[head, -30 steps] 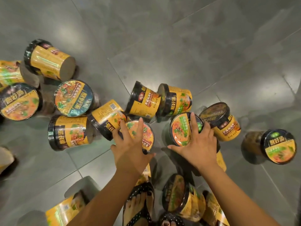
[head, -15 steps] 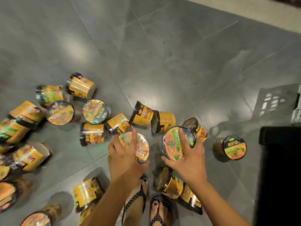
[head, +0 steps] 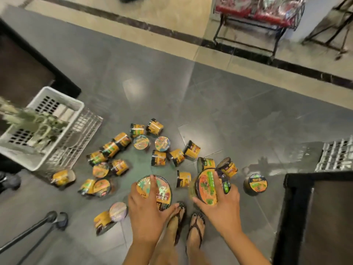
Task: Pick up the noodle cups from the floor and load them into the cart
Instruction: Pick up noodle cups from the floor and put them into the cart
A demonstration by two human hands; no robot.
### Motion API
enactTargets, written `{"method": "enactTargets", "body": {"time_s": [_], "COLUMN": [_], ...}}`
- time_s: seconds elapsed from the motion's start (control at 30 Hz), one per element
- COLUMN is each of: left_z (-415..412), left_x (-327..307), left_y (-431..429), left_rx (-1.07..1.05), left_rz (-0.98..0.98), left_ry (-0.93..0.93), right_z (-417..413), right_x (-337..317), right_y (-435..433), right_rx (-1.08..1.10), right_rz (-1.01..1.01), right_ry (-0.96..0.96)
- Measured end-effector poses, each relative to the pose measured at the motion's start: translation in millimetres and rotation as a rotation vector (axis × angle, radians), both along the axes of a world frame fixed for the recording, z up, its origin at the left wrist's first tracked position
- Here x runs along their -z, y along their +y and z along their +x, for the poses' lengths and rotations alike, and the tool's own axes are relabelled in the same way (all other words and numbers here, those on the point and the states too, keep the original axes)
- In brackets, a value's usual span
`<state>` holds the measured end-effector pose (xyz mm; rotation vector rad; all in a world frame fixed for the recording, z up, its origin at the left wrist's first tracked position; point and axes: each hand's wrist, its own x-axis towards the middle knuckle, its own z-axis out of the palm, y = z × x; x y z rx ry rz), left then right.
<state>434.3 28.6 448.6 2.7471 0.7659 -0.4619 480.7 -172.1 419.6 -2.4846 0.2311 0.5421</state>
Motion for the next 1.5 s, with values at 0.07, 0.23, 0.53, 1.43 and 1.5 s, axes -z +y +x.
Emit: {"method": "enactTargets", "body": {"time_s": [0.07, 0.23, 0.53, 1.43, 1.5], "left_z": [-29.7, -112.5, -274.2, -601.1, -604.6], "left_x": [-32.8, -89.4, -134.6, -193.9, -200.4], "left_y": [7.2, 24.9, 96.8, 335.2, 352.0], "left_rx": [-0.051, -0.207, -0.404, -1.351, -1.433], "left_rz": [-0.001, -0.013, -0.036, 0.107, 0.130], "left_ry": [-0.045, -0.071, -0.189, -0.352, -0.372], "right_z": [-17.8, -65.0, -169.2, -363.9, -370.6], "right_x": [-30.7, -94.8, -148.2, -213.8, -213.8], "right_y": [3.1, 14.1, 95.3, 524.9, 565.8], "right_rx": [-0.044, -0.225, -0.587, -1.348, -1.457], "right_rz": [-0.015, -0.026, -0.078, 0.083, 0.120], "right_ry": [0.000, 0.024, -0.006, -0.103, -0.107]}}
